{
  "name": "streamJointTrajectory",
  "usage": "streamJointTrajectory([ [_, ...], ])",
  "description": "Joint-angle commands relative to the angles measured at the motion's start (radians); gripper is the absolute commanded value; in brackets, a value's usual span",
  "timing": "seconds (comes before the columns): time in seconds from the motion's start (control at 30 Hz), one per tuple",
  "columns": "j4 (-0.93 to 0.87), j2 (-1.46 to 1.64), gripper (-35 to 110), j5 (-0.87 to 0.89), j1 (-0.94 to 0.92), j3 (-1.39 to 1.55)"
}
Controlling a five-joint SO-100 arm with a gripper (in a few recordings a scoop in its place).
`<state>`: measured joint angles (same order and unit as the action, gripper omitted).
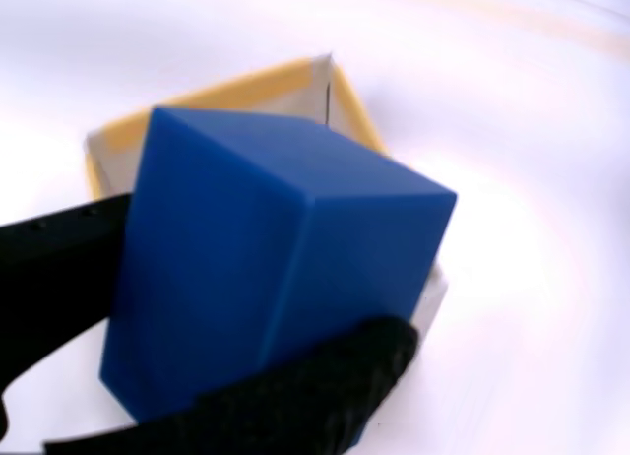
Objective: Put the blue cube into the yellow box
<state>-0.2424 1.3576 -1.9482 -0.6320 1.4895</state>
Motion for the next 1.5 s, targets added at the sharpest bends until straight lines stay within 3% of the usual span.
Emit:
streamJointTrajectory([
  [0.0, 0.035, 0.000, 19, 0.032, 0.017, -0.236],
  [0.23, 0.032, -0.140, 19, 0.089, 0.054, -0.367],
  [1.13, 0.097, -0.376, 20, 0.233, 0.147, -0.382],
  [1.47, 0.055, -0.380, 35, 0.261, 0.144, -0.380],
])
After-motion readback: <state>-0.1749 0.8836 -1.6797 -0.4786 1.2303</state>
